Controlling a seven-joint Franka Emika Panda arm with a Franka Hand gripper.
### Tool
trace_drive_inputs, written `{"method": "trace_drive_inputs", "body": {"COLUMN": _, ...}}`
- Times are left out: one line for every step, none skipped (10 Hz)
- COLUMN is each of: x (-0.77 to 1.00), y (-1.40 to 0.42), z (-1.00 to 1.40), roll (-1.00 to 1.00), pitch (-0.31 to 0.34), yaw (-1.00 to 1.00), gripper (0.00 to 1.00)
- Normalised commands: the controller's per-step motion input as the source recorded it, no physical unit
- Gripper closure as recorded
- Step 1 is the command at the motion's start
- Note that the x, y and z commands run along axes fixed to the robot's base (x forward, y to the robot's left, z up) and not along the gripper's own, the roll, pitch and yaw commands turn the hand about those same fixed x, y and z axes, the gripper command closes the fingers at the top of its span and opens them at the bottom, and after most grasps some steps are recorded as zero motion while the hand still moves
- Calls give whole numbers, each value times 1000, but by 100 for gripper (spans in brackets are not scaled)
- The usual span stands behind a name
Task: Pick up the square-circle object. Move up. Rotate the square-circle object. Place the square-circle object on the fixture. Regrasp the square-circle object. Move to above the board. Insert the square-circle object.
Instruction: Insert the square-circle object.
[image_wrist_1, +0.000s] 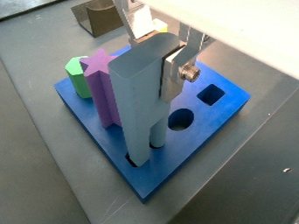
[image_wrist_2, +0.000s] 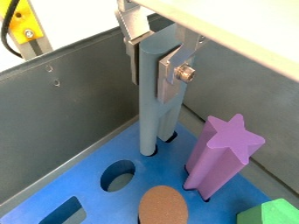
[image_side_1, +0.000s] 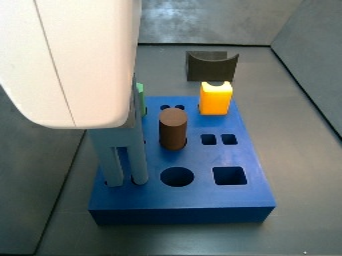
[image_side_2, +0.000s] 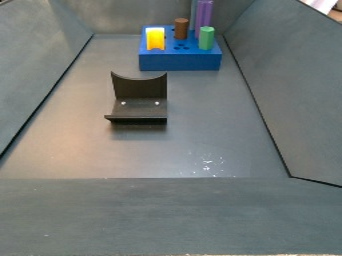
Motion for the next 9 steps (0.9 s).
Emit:
{"method": "trace_drive_inputs", "body": {"x": 3, "y": 0, "z": -306, "roll": 160, "pitch": 0, "yaw": -9, "gripper": 100}}
{"method": "trace_drive_inputs", "body": {"x": 66, "y": 0, "z": -300, "roll": 166, "pitch": 0, "yaw": -49, "gripper": 100}}
{"method": "trace_drive_inputs", "body": {"x": 114, "y": 0, "z": -317, "roll": 151, "pitch": 0, "yaw": -91, "gripper": 100}}
{"method": "trace_drive_inputs", "body": {"x": 140, "y": 0, "z": -349, "roll": 140, "pitch": 0, "yaw": -129, "gripper": 100}}
{"method": "trace_drive_inputs", "body": {"x": 157, "y": -14, "z": -437, "roll": 144, "pitch": 0, "yaw": -166, "gripper": 100}}
{"method": "trace_drive_inputs", "body": {"x": 143, "y": -77, "z": -629, "roll": 167, "pitch": -84, "yaw": -143, "gripper": 100}}
{"method": "trace_drive_inputs", "body": {"x": 189, "y": -103, "z": -686, "roll": 173, "pitch": -84, "yaw": -134, "gripper": 100}}
{"method": "trace_drive_inputs", "body": {"x": 289, "y": -134, "z": -794, "roll": 174, "pitch": -57, "yaw": -134, "gripper": 100}}
{"method": "trace_drive_inputs", "body": {"x": 486, "y": -197, "z": -957, "roll": 189, "pitch": 0, "yaw": -140, "gripper": 100}}
